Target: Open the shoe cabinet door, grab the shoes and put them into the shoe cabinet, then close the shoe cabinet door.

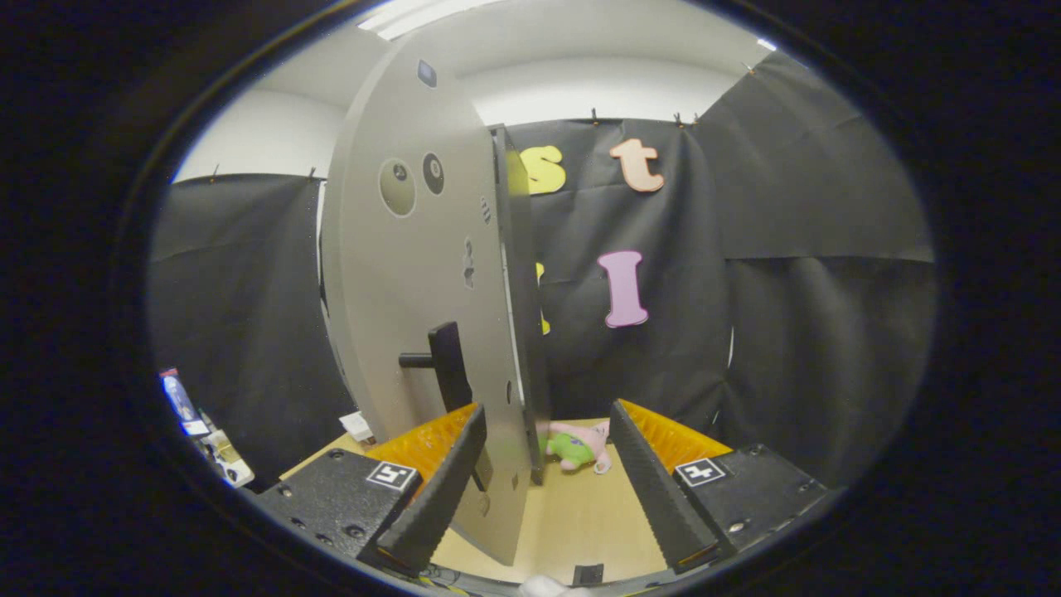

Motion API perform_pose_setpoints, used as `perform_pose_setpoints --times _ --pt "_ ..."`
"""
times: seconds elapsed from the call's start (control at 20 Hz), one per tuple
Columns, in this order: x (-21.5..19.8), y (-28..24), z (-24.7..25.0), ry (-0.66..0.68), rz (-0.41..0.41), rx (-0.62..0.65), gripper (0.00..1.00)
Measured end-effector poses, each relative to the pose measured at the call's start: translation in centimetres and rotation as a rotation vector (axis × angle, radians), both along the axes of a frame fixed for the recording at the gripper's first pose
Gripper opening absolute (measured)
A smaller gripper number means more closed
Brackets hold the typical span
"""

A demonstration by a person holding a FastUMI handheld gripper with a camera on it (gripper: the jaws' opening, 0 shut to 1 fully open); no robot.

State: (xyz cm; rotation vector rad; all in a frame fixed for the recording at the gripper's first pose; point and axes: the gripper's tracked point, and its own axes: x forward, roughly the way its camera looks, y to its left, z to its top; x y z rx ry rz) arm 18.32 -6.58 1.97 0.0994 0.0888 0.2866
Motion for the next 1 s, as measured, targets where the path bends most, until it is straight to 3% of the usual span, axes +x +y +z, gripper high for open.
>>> perform_pose_setpoints --times 0.65,1.0 --pt "-1.6 10.4 0.1 -0.003 0.009 -0.045 0.98" --pt "-0.5 17.1 -0.5 0.029 0.032 0.008 0.98"
